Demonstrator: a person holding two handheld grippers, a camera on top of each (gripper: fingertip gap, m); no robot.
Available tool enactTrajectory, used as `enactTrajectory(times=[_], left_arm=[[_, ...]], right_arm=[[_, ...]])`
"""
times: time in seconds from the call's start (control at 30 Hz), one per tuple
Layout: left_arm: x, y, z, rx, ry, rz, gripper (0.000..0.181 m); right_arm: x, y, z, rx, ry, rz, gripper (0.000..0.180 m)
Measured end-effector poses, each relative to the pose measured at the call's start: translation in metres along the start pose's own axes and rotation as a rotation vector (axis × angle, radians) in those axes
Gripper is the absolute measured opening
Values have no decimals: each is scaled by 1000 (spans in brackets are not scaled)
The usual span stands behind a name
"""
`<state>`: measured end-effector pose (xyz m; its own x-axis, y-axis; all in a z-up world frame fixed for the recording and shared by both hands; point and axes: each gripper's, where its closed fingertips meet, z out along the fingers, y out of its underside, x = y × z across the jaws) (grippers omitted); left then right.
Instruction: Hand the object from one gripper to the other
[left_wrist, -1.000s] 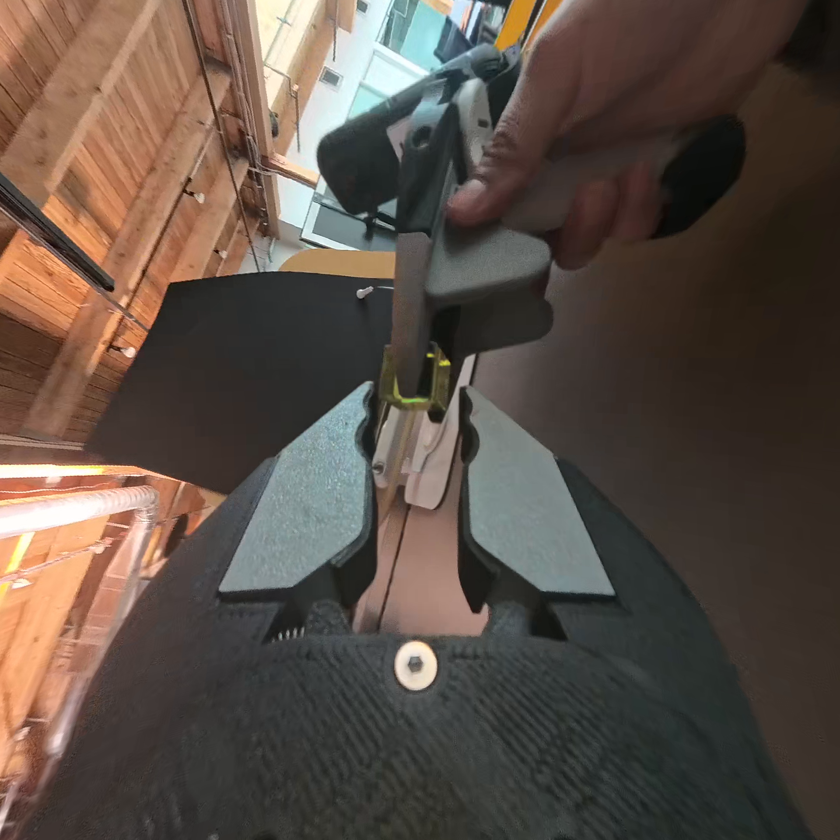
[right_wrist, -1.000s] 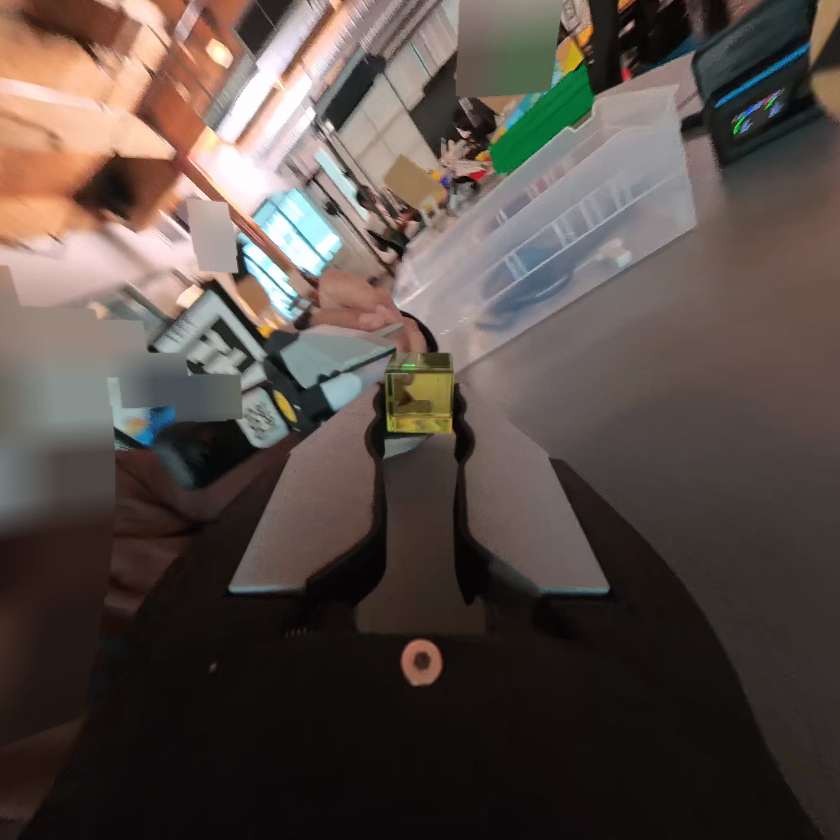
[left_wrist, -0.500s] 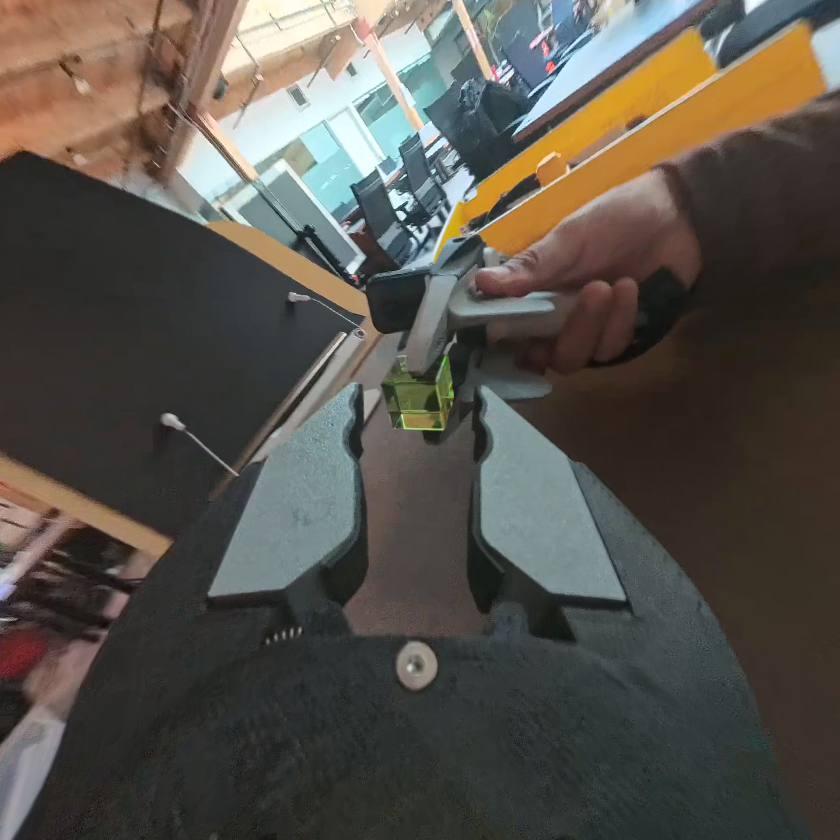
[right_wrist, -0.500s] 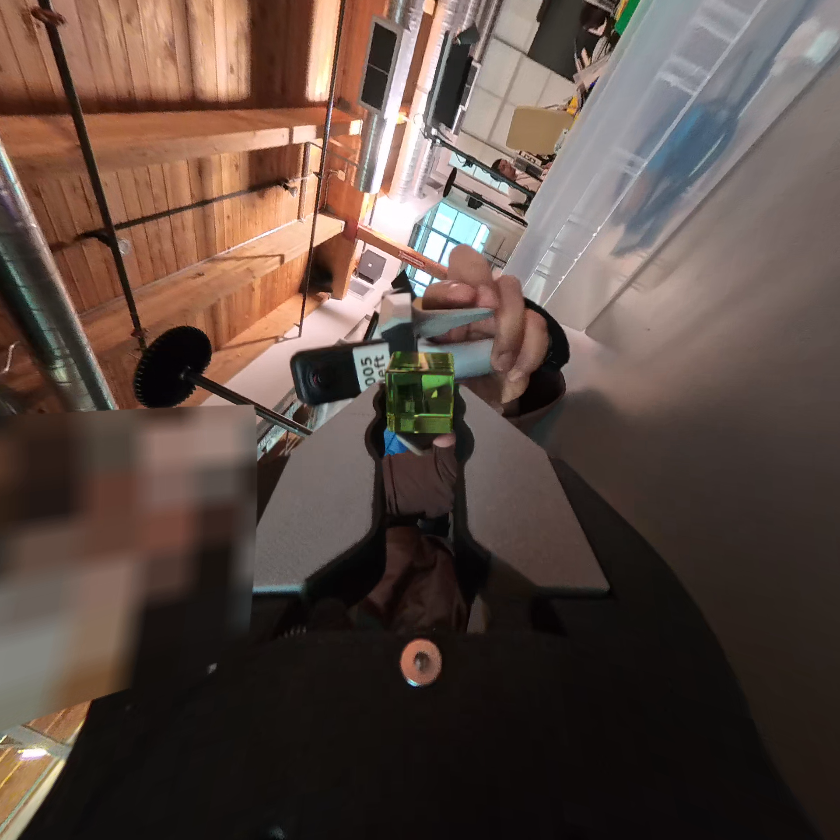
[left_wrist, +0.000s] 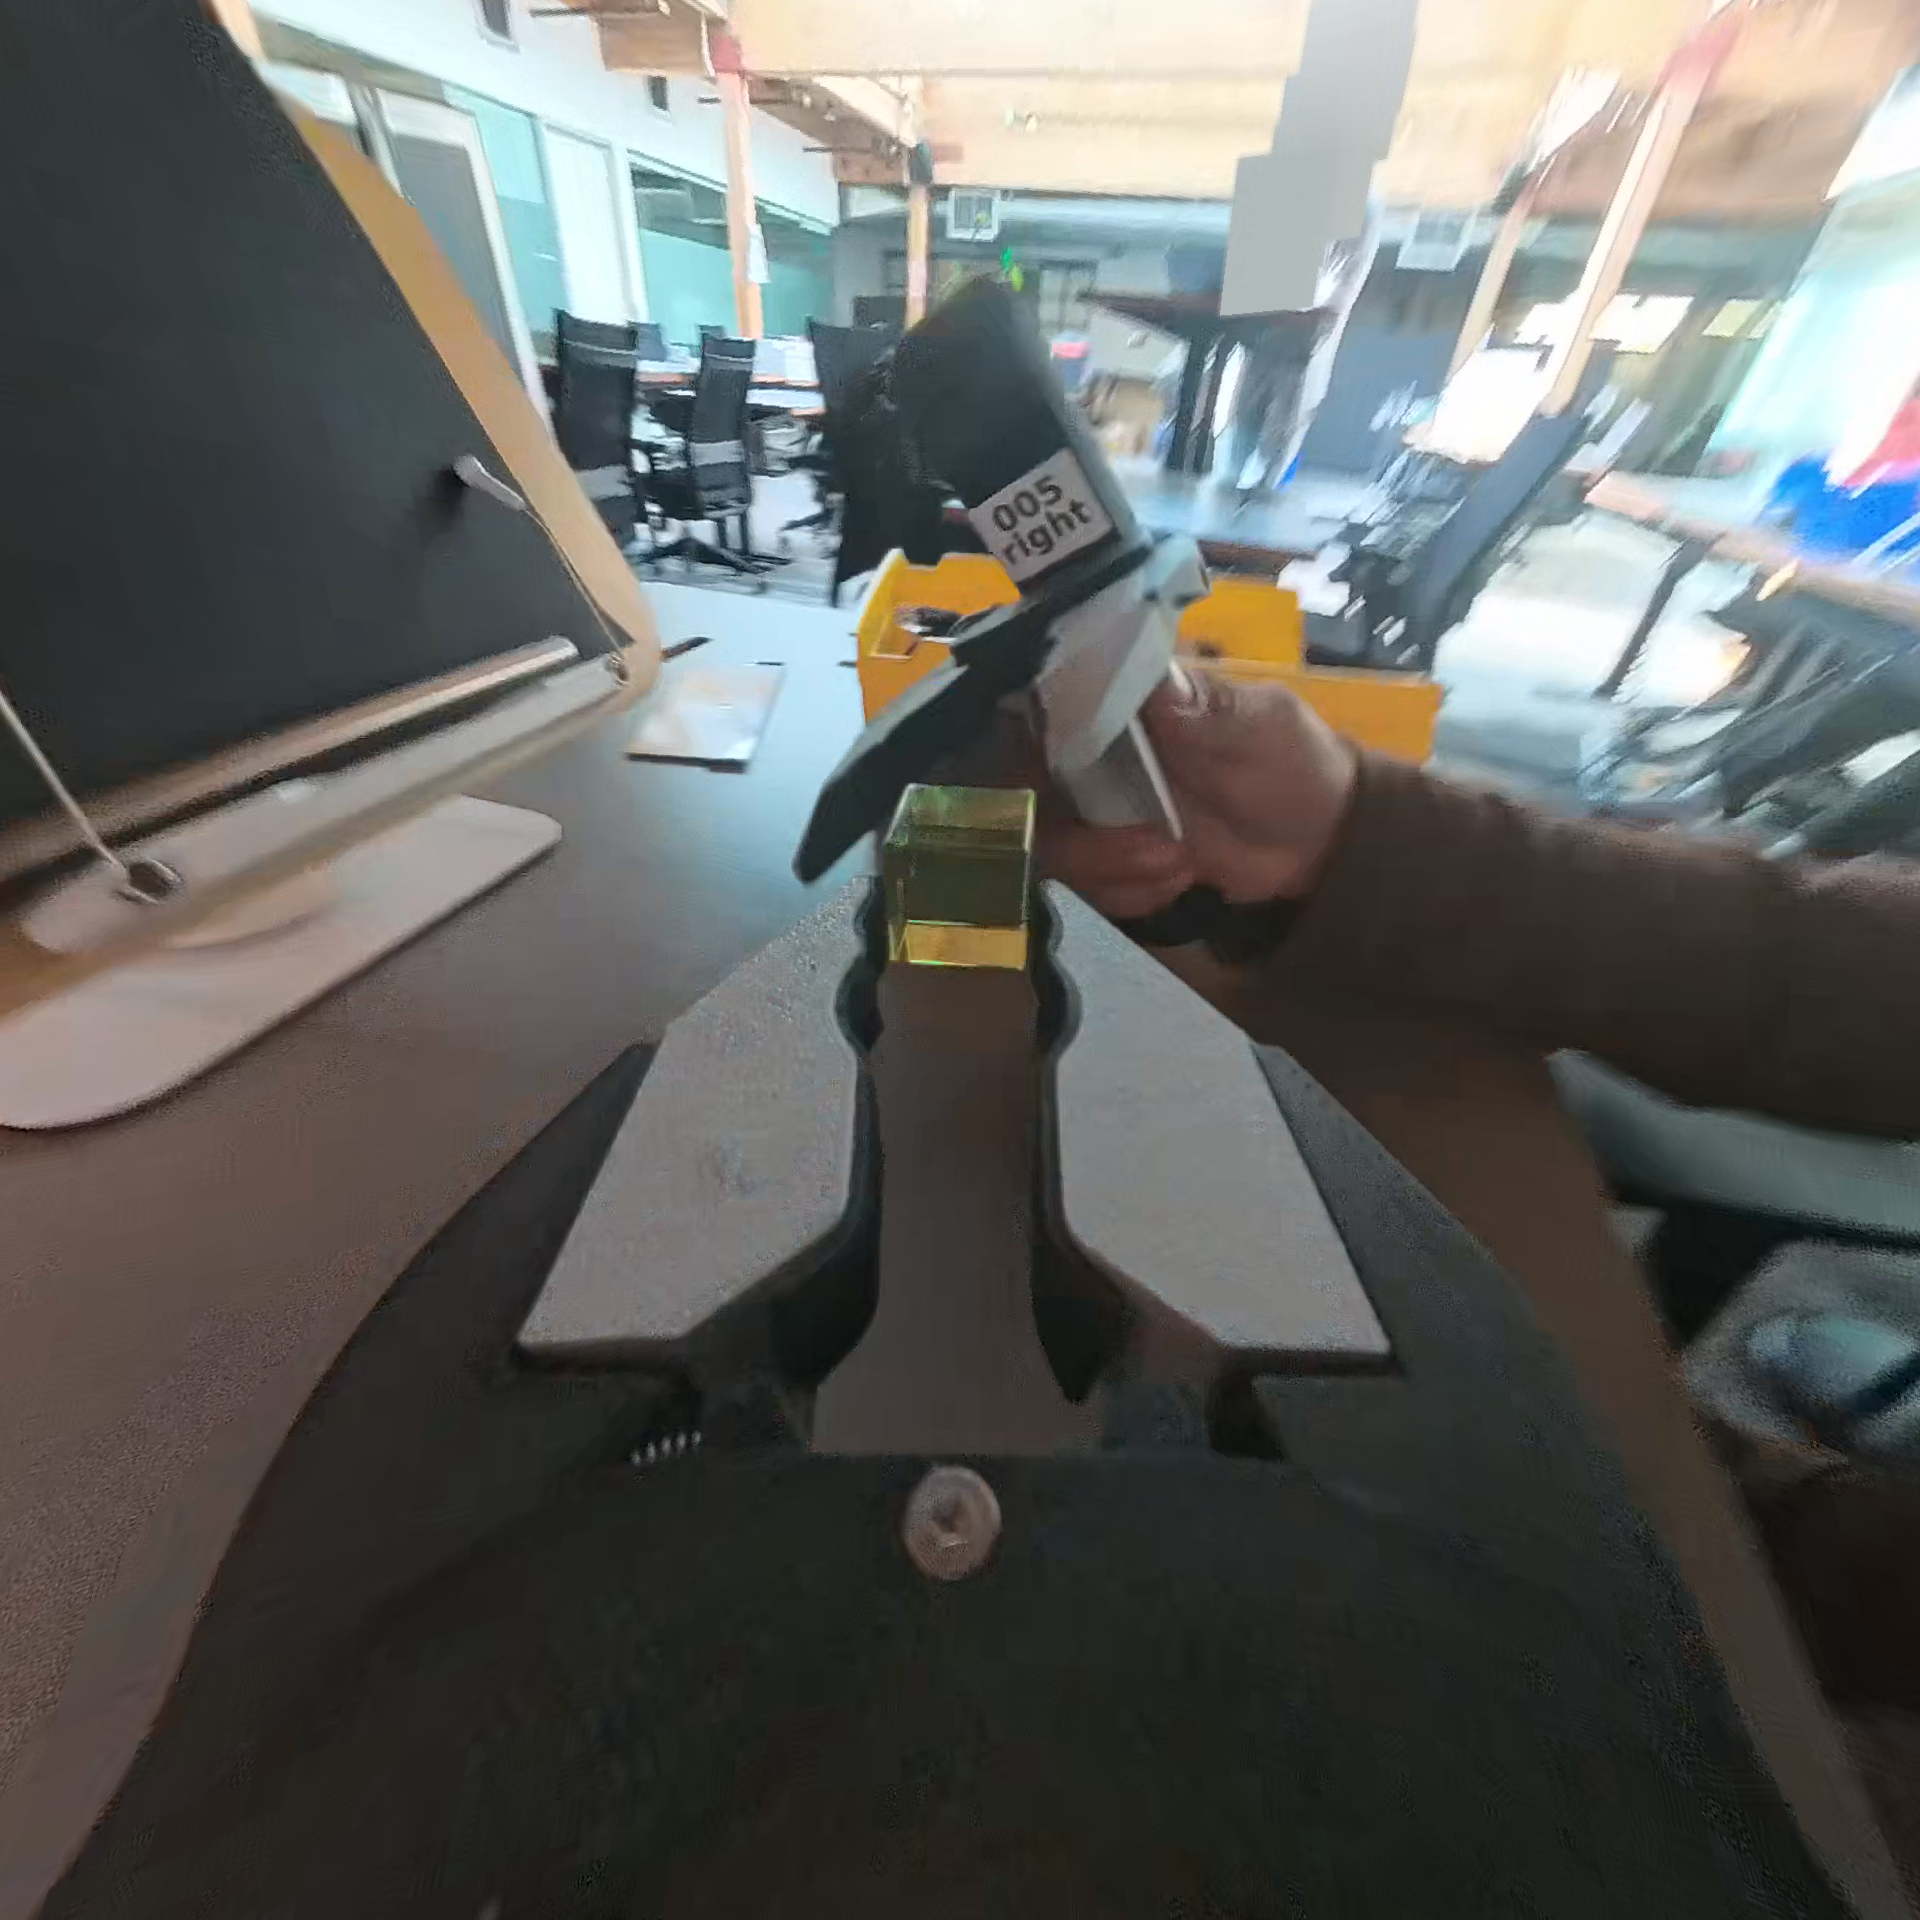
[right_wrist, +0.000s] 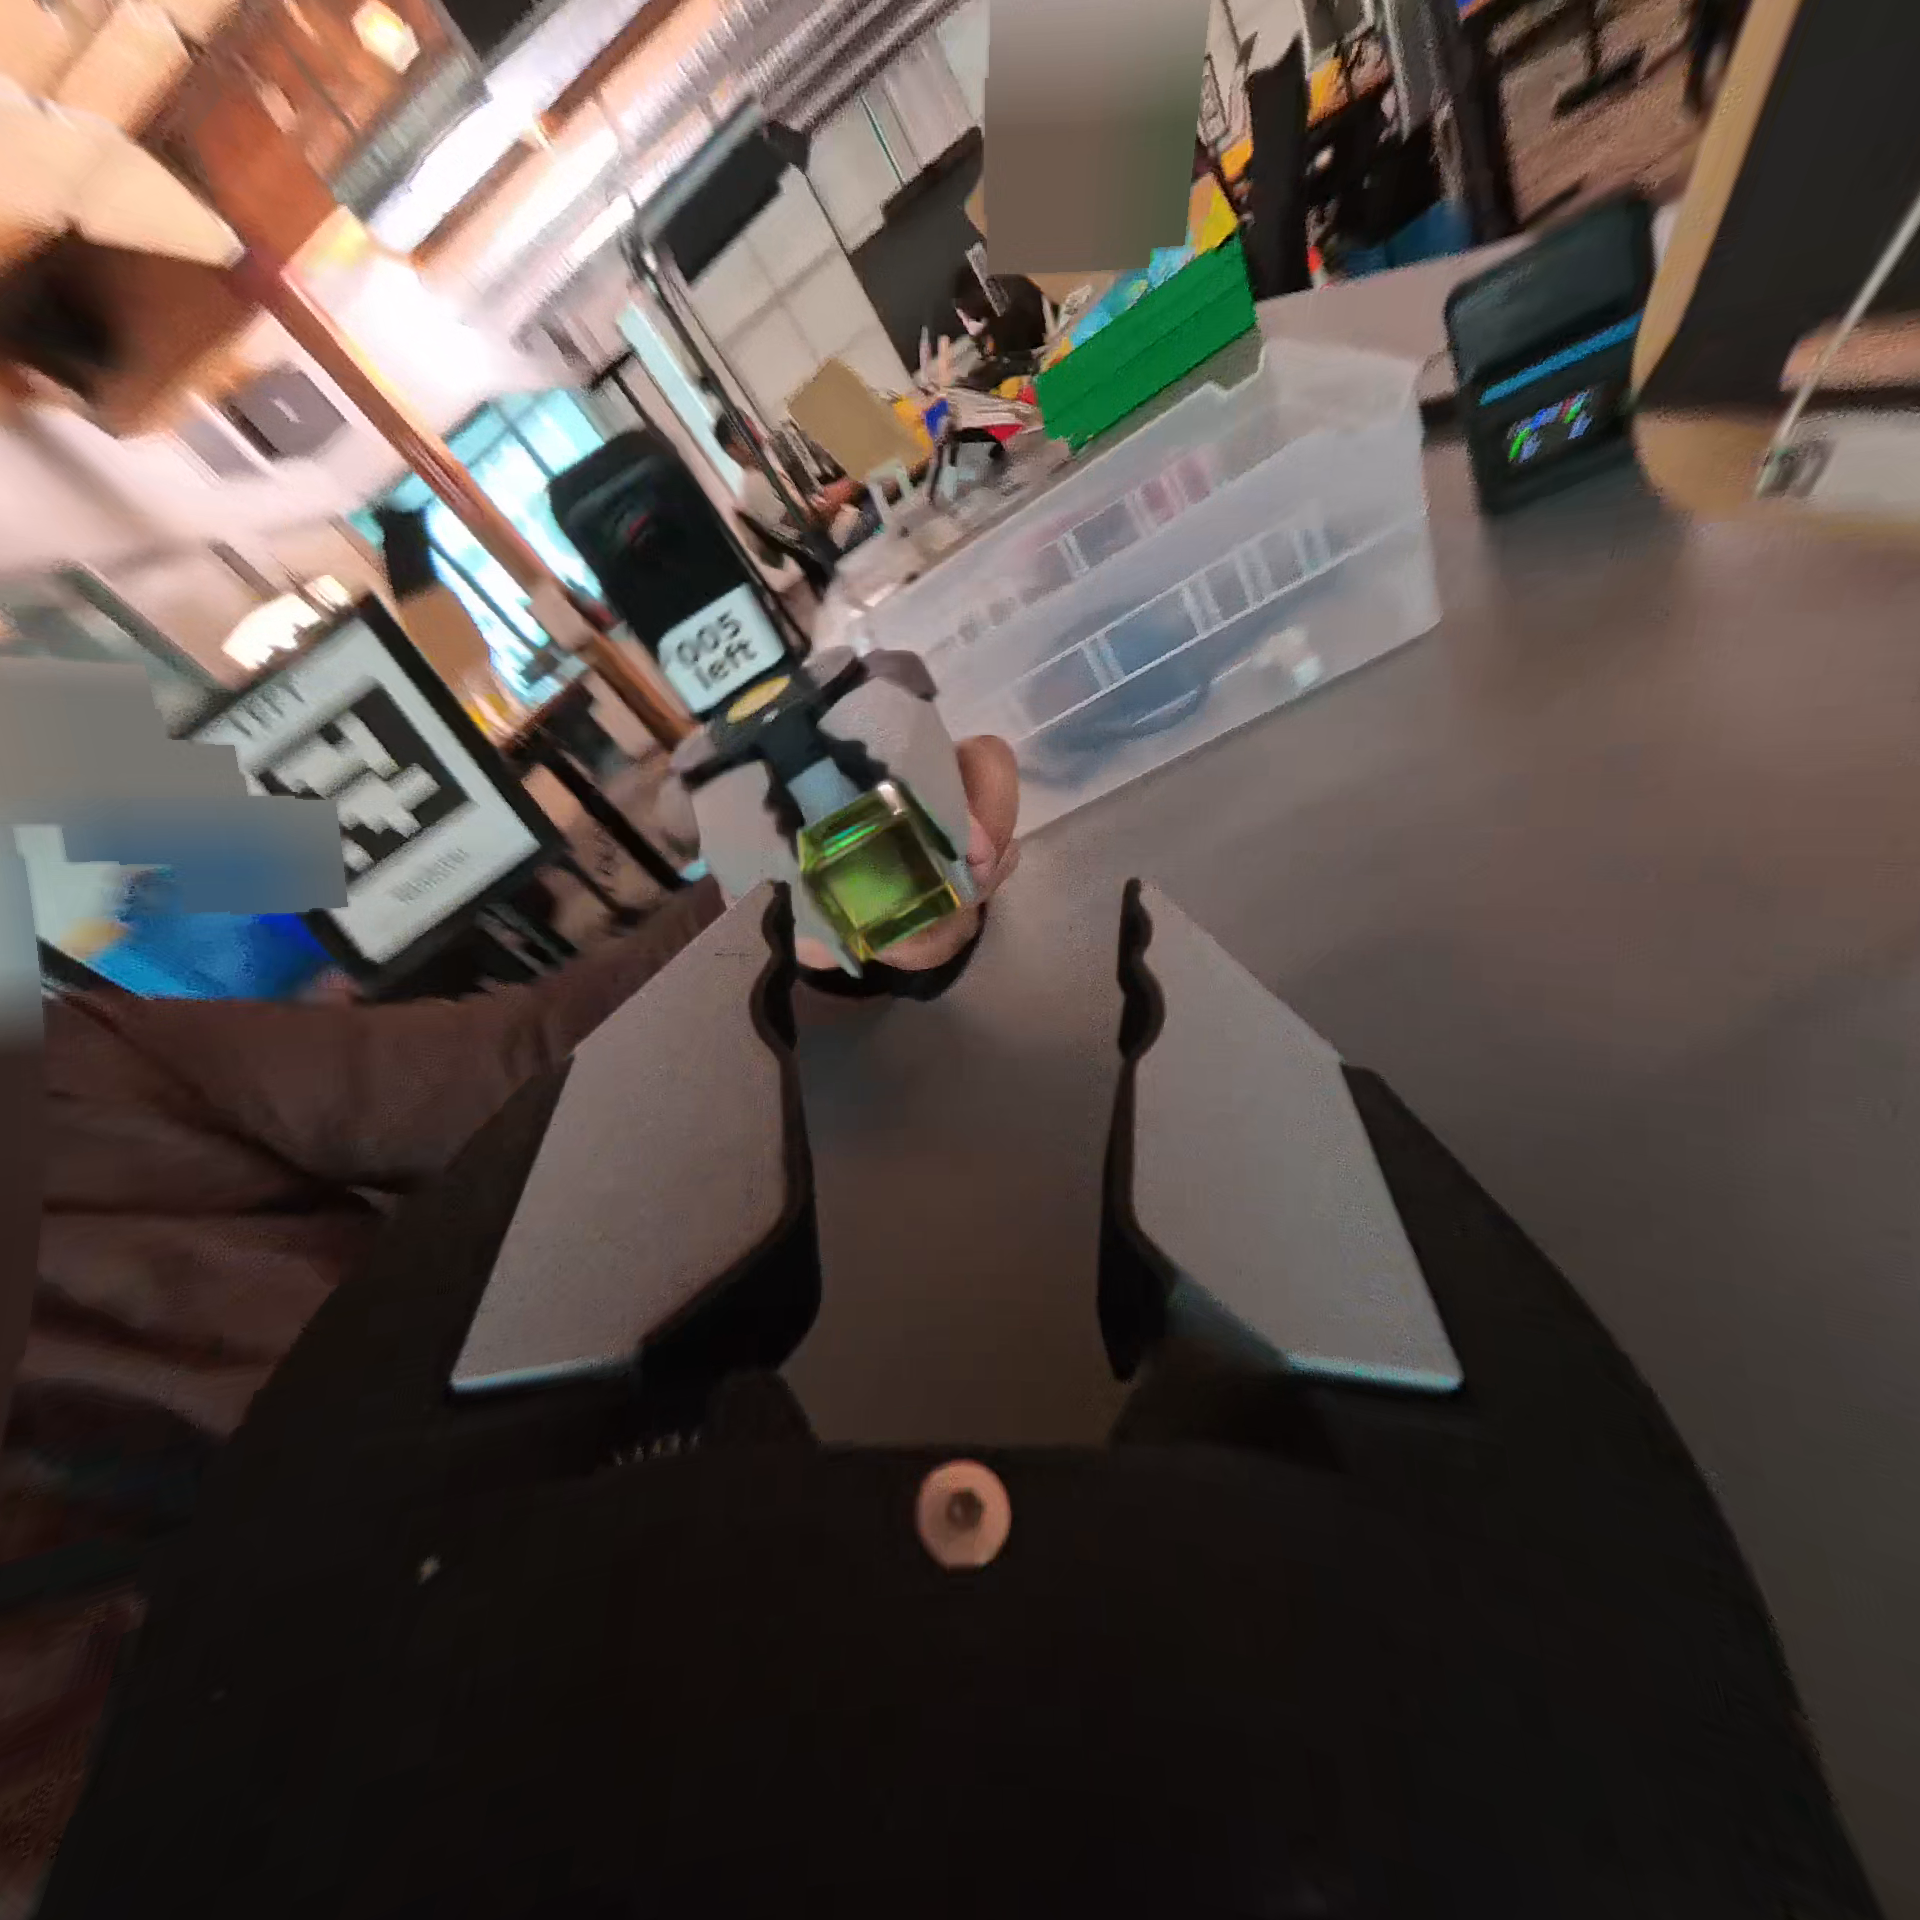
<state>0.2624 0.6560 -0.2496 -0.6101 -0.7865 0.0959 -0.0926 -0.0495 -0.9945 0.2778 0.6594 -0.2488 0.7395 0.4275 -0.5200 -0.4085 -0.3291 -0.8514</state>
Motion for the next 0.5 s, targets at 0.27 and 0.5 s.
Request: enactTrajectory(times=[0.27, 0.5], left_arm=[[7, 0, -7, 46, 241, -449, 23], [20, 19, 1, -54, 306, -539, 23]], right_arm=[[-18, 23, 12, -192, 209, -634, 59], [-18, 29, 19, -252, 412, -1071, 28]])
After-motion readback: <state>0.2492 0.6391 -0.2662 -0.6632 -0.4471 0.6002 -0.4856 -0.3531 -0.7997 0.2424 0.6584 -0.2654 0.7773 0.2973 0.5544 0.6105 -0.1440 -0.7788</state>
